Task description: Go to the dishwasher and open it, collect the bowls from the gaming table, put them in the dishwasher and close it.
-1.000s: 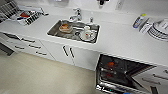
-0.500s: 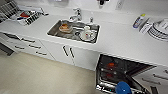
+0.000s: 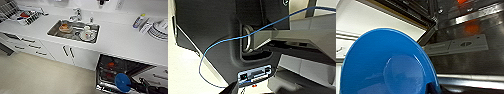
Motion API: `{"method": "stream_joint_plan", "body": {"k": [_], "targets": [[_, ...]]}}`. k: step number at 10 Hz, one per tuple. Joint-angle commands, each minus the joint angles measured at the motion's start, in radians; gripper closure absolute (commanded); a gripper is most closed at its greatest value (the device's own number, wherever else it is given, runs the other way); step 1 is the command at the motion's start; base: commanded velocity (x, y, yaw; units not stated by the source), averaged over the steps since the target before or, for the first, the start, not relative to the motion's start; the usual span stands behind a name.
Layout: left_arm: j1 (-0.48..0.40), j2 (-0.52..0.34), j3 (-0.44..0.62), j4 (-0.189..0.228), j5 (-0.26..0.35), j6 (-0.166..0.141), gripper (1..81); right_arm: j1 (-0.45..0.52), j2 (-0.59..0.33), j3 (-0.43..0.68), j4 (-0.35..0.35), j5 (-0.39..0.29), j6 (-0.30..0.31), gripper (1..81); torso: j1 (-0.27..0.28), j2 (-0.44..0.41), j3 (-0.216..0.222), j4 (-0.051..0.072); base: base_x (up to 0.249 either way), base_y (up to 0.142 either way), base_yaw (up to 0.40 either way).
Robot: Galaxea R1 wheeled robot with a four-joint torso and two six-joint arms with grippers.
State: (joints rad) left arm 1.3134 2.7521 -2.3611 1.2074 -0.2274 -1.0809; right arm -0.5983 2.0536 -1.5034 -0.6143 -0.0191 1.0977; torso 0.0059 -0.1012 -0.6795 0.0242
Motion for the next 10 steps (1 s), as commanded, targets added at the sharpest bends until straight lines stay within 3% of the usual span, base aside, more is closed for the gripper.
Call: {"method": "stream_joint_plan", "body": {"k": [1,4,6,10], "targets": [[0.037,0.023,-0.081,0.017,0.028,-0.001,1.0,0.155,0.013,0.0,0.036,-0.11,0.002,81.1,0.0,0.0,0.0,0.0,0.0,0.0,0.0],[0.062,0.06,-0.158,0.017,0.025,0.001,1.0,0.217,0.067,-0.069,0.063,-0.13,0.002,81.1,0.0,0.0,0.0,0.0,0.0,0.0,0.0],[0.07,0.064,-0.167,0.008,0.025,-0.001,1.0,0.249,0.084,-0.093,0.07,-0.166,0.002,81.1,0.0,0.0,0.0,0.0,0.0,0.0,0.0],[0.074,0.075,-0.167,0.006,0.028,-0.001,1.0,0.264,0.067,-0.093,0.085,-0.168,0.001,81.1,0.0,0.0,0.0,0.0,0.0,0.0,0.0]]}}
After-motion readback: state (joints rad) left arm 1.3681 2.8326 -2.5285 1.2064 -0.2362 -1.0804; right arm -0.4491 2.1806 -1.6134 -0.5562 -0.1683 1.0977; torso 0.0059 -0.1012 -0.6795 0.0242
